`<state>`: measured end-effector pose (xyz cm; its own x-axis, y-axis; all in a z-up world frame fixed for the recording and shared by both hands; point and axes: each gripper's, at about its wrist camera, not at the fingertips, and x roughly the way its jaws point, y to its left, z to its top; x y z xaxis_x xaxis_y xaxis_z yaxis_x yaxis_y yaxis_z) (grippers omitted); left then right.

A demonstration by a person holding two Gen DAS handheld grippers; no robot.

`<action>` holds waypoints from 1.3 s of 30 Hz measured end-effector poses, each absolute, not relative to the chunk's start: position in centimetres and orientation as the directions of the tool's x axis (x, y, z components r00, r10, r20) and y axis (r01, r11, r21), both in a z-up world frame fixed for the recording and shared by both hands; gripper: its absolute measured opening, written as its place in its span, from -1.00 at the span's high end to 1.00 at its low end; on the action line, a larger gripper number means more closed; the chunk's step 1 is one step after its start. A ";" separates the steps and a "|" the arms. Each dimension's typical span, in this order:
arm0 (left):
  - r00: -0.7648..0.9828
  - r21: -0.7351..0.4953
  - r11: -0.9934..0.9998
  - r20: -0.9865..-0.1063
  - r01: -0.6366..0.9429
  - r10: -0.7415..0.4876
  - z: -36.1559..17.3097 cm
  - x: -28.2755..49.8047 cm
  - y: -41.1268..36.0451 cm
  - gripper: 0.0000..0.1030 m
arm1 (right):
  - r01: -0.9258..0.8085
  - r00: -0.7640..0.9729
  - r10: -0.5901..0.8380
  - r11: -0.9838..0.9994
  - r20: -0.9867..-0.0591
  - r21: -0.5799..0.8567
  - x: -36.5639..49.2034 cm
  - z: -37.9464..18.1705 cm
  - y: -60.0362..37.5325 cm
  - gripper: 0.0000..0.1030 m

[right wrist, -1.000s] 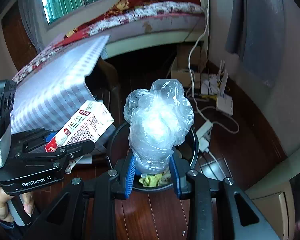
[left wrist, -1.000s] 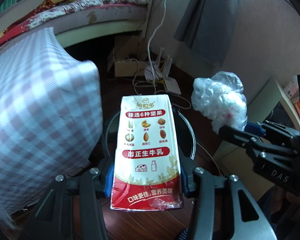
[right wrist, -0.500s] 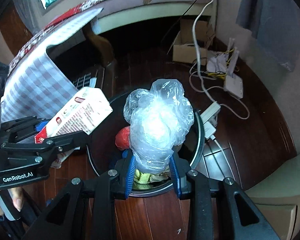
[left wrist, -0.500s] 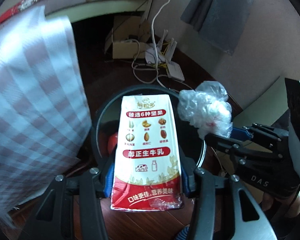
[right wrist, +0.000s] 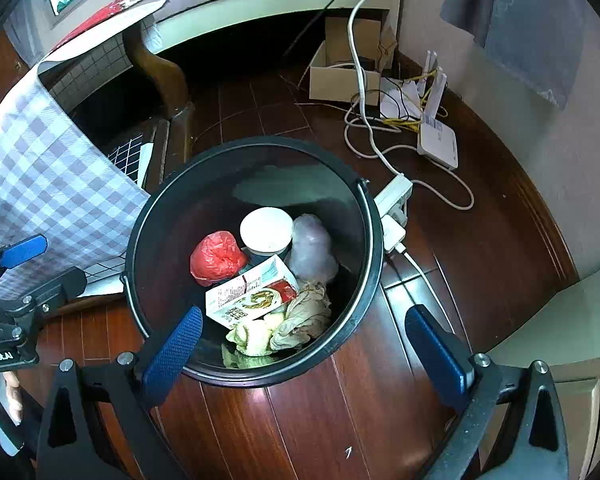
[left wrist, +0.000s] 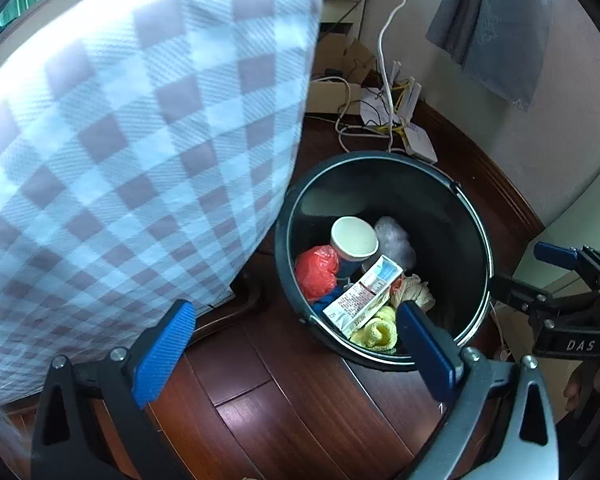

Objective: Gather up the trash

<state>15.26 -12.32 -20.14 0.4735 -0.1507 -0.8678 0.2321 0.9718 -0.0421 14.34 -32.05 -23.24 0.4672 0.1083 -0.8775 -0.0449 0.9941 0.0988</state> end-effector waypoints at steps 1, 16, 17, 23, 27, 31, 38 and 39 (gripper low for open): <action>0.480 -0.041 0.973 -0.864 0.228 -0.149 -20.0 15.1 -12.1 -0.96 | -0.046 0.472 0.104 0.995 -0.875 0.093 14.2 -23.0 -31.9 -0.98; 0.531 -0.031 0.980 -0.837 0.199 -0.134 -17.6 13.0 -10.0 -0.97 | -0.061 0.540 0.099 0.995 -0.836 0.079 12.0 -20.2 -29.6 -0.98; 0.534 -0.029 0.980 -0.835 0.197 -0.132 -17.5 12.9 -10.0 -0.97 | -0.062 0.545 0.097 0.995 -0.833 0.075 11.9 -19.9 -29.4 -0.98; 0.573 -0.028 0.984 -0.810 0.177 -0.126 -15.4 11.8 -8.9 -0.97 | -0.072 0.573 0.099 0.995 -0.814 0.070 11.1 -17.8 -28.4 -0.98; 0.605 -0.023 0.986 -0.787 0.165 -0.120 -13.4 11.0 -8.1 -0.97 | -0.070 0.604 0.097 0.995 -0.791 0.069 10.1 -15.6 -27.8 -0.98; 0.628 -0.016 0.987 -0.770 0.163 -0.116 -11.6 10.1 -7.3 -0.97 | -0.067 0.625 0.088 0.996 -0.775 0.058 9.3 -13.6 -27.2 -0.98; 0.667 0.005 0.990 -0.740 0.142 -0.092 -8.8 8.0 -6.0 -0.97 | -0.062 0.673 0.085 0.996 -0.735 0.058 7.4 -8.9 -25.9 -0.98; 0.670 0.003 0.990 -0.737 0.139 -0.092 -8.5 7.8 -5.9 -0.97 | -0.061 0.678 0.081 0.997 -0.730 0.055 7.1 -8.3 -25.6 -0.98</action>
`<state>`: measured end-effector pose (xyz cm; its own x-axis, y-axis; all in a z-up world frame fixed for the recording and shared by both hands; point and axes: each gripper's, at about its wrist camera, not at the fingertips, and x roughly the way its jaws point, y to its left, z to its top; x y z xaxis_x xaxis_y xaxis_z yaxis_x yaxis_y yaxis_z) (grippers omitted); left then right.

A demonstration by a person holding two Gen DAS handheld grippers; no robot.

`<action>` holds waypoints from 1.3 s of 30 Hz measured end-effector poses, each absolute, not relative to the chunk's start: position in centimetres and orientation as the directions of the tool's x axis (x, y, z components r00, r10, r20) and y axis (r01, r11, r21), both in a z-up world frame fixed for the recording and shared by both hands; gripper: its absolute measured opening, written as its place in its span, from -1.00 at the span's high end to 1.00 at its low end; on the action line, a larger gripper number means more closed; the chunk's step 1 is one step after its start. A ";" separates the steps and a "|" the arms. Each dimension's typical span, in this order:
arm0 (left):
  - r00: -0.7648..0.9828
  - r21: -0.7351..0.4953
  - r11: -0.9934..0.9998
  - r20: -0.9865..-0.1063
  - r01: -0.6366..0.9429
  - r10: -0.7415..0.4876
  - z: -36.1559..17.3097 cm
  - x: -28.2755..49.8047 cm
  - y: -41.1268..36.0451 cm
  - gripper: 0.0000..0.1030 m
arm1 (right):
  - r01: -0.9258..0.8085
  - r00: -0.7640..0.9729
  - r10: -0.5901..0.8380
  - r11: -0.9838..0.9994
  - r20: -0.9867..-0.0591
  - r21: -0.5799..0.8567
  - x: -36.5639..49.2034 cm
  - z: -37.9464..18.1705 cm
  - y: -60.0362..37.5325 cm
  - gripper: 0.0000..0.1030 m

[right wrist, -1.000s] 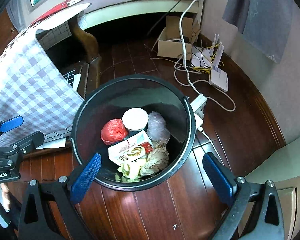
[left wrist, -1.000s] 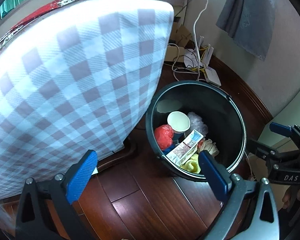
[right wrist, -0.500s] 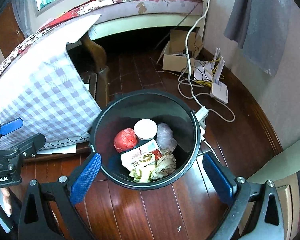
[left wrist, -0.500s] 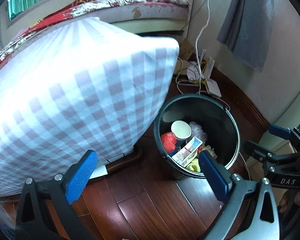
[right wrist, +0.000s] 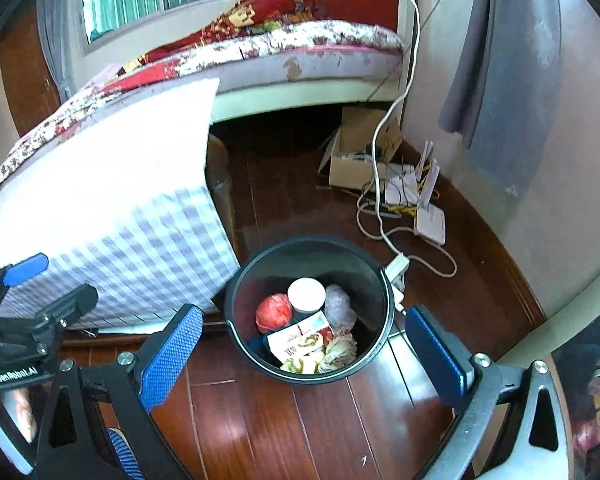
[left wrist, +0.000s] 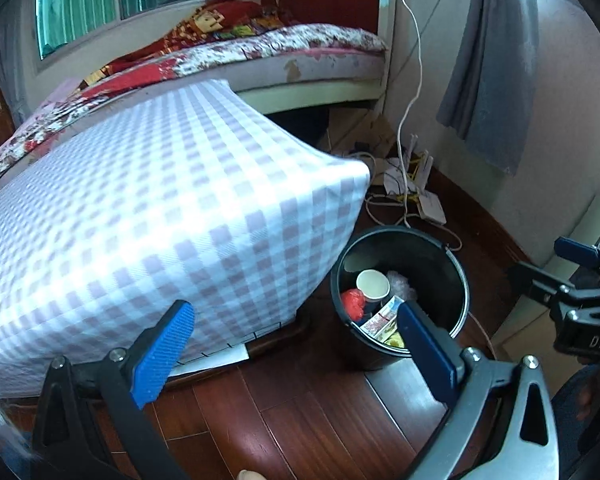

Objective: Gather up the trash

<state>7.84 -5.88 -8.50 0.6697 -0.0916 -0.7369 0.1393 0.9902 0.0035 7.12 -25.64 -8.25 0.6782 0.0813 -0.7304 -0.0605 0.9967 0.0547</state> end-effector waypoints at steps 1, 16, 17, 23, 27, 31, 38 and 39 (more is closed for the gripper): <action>0.675 0.006 0.991 -0.733 0.132 -0.086 -8.1 7.6 -5.7 -0.97 | -0.059 0.684 0.079 0.997 -0.725 0.054 6.9 -7.6 -25.5 -0.98; 0.762 -0.017 0.999 -0.646 0.049 -0.049 -1.7 2.8 -1.8 -0.98 | -0.066 0.754 0.082 0.997 -0.651 0.049 1.4 0.1 -22.5 -0.98; 0.769 -0.021 0.999 -0.637 0.047 -0.049 -1.2 2.4 -1.6 -0.98 | -0.071 0.759 0.082 0.997 -0.646 0.043 0.9 0.5 -22.2 -0.98; 0.809 -0.031 0.999 -0.585 0.043 -0.053 1.6 -0.3 -0.7 -0.98 | -0.073 0.808 0.053 0.997 -0.587 -0.010 -2.0 3.8 -21.1 -0.98; 0.829 -0.020 0.999 -0.558 0.037 -0.042 2.9 -2.0 -0.2 -0.98 | -0.073 0.835 0.058 0.997 -0.547 -0.006 -3.7 6.0 -21.1 -0.98; 0.842 -0.016 0.999 -0.539 0.028 -0.032 3.7 -3.3 0.0 -0.98 | -0.087 0.859 0.066 0.996 -0.508 -0.016 -5.4 7.5 -20.7 -0.98; 0.867 -0.018 1.000 -0.498 0.019 -0.026 5.0 -4.4 0.0 -0.98 | -0.090 0.861 0.068 0.996 -0.505 -0.019 -6.6 7.8 -20.8 -0.98; 0.868 -0.020 1.000 -0.495 0.022 -0.029 5.1 -4.5 0.0 -0.98 | -0.086 0.863 0.065 0.996 -0.501 -0.018 -6.6 7.8 -21.0 -0.98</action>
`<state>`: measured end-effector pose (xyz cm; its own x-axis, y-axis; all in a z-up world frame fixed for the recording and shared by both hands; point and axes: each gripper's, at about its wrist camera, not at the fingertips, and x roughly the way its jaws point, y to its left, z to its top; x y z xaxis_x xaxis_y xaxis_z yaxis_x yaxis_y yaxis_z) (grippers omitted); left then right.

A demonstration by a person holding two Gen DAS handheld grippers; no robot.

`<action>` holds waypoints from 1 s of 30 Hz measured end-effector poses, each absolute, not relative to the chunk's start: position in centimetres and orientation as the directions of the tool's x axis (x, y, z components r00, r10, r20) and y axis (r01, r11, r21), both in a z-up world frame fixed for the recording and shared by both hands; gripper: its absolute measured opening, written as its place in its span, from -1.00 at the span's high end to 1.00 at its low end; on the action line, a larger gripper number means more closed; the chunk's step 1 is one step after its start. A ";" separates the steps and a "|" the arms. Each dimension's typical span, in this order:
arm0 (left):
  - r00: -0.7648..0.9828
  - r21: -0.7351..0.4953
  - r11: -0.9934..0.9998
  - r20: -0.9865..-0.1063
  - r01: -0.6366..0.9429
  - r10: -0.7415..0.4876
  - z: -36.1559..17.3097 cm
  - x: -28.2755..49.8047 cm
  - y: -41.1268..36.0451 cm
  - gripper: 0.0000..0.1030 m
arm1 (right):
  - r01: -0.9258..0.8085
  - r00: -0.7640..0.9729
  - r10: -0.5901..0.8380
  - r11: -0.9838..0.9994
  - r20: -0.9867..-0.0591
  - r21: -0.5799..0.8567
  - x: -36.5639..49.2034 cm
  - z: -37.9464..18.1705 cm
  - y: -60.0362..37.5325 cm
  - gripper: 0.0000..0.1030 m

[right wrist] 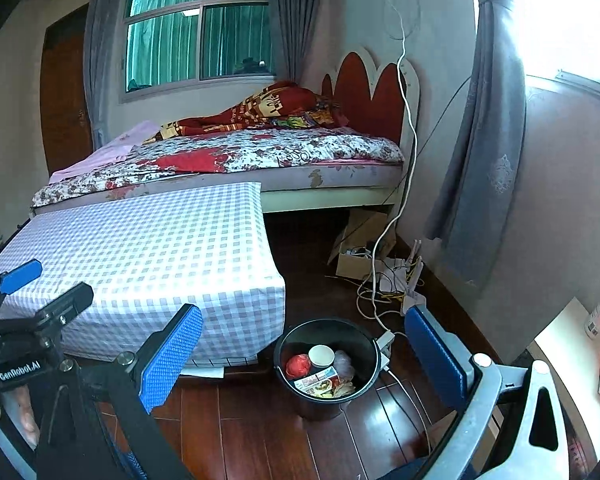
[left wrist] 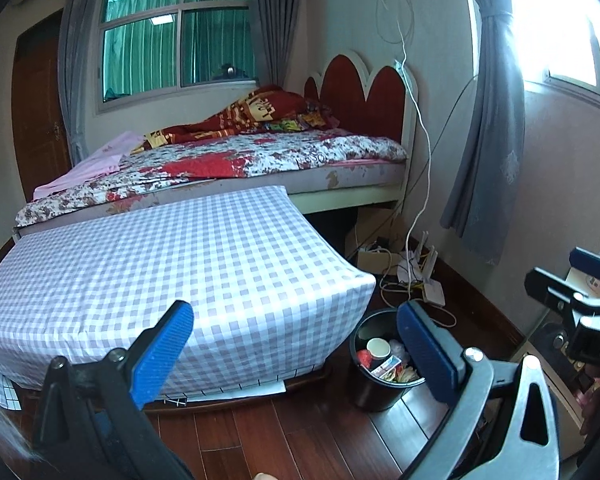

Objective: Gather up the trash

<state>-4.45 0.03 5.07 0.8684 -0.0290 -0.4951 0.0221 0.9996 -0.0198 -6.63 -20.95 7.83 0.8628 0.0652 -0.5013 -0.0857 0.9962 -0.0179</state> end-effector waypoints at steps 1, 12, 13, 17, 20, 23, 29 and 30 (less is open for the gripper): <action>0.870 -0.020 1.000 -0.491 0.023 -0.029 5.1 -4.5 0.0 -0.98 | -0.079 0.865 0.061 0.997 -0.499 -0.016 -6.6 7.9 -21.1 -0.98; 0.870 -0.012 0.999 -0.491 0.048 -0.048 5.0 -4.6 -0.8 -0.98 | -0.068 0.868 0.054 0.998 -0.493 -0.011 -6.9 8.2 -21.4 -0.98; 0.870 -0.012 0.999 -0.491 0.049 -0.049 5.1 -4.7 -0.8 -0.98 | -0.069 0.869 0.055 0.998 -0.492 -0.010 -6.9 8.2 -21.4 -0.98; 0.870 -0.010 0.999 -0.490 0.053 -0.051 5.1 -4.7 -0.9 -0.98 | -0.067 0.869 0.054 0.998 -0.492 -0.010 -7.0 8.2 -21.4 -0.98; 0.871 -0.008 0.999 -0.489 0.054 -0.051 5.1 -4.8 -0.9 -0.98 | -0.067 0.869 0.053 0.998 -0.492 -0.010 -7.0 8.2 -21.4 -0.98; 0.871 -0.008 0.998 -0.489 0.056 -0.053 5.2 -4.7 -1.0 -0.98 | -0.065 0.869 0.053 0.998 -0.491 -0.008 -7.1 8.2 -21.5 -0.98; 0.870 -0.006 0.998 -0.491 0.062 -0.057 5.1 -4.8 -1.2 -0.98 | -0.058 0.869 0.049 0.998 -0.492 -0.003 -7.2 8.1 -21.7 -0.98; 0.868 -0.007 0.998 -0.492 0.064 -0.059 5.1 -4.8 -1.2 -0.98 | -0.057 0.869 0.049 0.998 -0.493 -0.002 -7.3 8.0 -21.8 -0.98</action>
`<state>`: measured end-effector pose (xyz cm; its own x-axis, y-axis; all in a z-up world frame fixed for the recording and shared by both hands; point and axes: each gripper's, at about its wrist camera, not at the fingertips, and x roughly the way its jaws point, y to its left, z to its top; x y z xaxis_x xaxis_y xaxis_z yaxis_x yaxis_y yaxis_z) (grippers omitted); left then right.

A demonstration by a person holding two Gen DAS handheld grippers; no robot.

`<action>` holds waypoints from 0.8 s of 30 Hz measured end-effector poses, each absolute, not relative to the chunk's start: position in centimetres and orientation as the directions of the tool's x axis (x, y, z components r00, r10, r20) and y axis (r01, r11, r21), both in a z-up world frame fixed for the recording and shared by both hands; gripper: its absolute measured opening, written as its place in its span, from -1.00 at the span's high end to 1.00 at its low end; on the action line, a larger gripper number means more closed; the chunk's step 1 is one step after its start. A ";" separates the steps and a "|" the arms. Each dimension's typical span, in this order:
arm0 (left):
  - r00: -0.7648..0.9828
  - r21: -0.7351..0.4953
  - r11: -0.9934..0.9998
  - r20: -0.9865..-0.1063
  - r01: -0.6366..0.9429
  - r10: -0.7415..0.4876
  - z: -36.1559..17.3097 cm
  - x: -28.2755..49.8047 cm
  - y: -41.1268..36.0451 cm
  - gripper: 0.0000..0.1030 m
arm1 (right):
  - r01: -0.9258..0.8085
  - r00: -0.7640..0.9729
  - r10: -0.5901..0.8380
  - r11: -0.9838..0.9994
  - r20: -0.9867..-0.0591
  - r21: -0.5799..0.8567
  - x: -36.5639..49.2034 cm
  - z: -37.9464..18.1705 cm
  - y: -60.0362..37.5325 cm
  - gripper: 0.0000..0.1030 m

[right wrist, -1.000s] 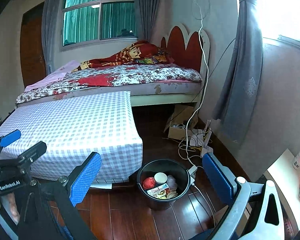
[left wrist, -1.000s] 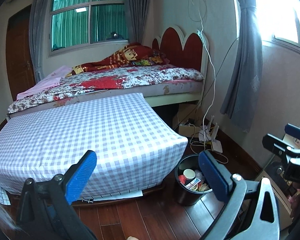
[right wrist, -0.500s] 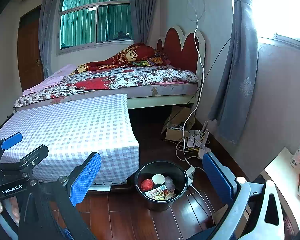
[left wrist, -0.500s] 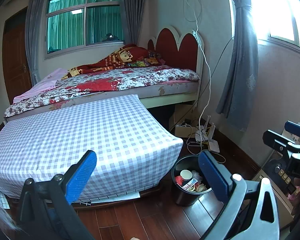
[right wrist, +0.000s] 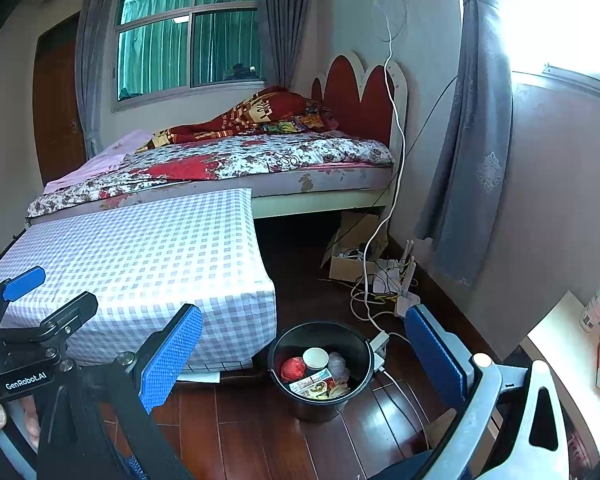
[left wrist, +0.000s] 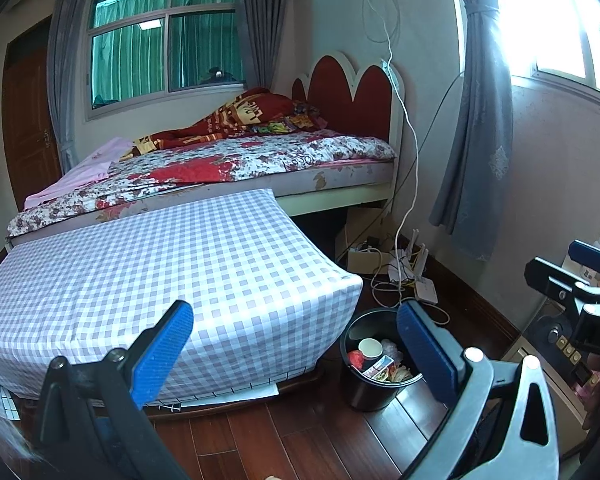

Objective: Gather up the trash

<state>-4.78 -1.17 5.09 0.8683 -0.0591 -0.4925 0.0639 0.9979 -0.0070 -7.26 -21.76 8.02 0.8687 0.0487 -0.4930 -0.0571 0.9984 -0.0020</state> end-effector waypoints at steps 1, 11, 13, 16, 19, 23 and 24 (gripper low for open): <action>0.867 -0.006 0.998 -0.494 0.065 -0.059 5.1 -4.8 -1.2 -0.98 | -0.056 0.868 0.048 0.998 -0.494 -0.001 -7.3 8.0 -21.8 -0.98; 0.868 0.007 0.998 -0.493 0.064 -0.052 5.1 -4.8 -1.3 -0.98 | -0.053 0.867 0.046 0.999 -0.497 -0.001 -7.3 7.8 -21.8 -0.98; 0.869 0.009 0.998 -0.491 0.066 -0.053 5.1 -4.8 -1.3 -0.98 | -0.052 0.868 0.044 0.999 -0.495 -0.003 -7.3 7.8 -21.9 -0.98; 0.870 0.007 0.998 -0.490 0.070 -0.057 5.2 -4.8 -1.2 -0.98 | -0.052 0.867 0.044 0.999 -0.497 -0.002 -7.3 7.7 -21.9 -0.98; 0.870 0.009 0.998 -0.490 0.067 -0.054 5.1 -4.8 -1.1 -0.98 | -0.052 0.866 0.044 0.999 -0.497 -0.003 -7.3 7.7 -21.9 -0.98; 0.870 0.010 0.998 -0.490 0.067 -0.054 5.1 -4.8 -1.2 -0.98 | -0.053 0.867 0.044 0.999 -0.496 -0.003 -7.5 7.8 -21.7 -0.98; 0.869 0.009 0.998 -0.491 0.069 -0.056 5.2 -4.8 -1.3 -0.98 | -0.053 0.868 0.044 0.999 -0.495 -0.003 -7.5 7.8 -21.7 -0.98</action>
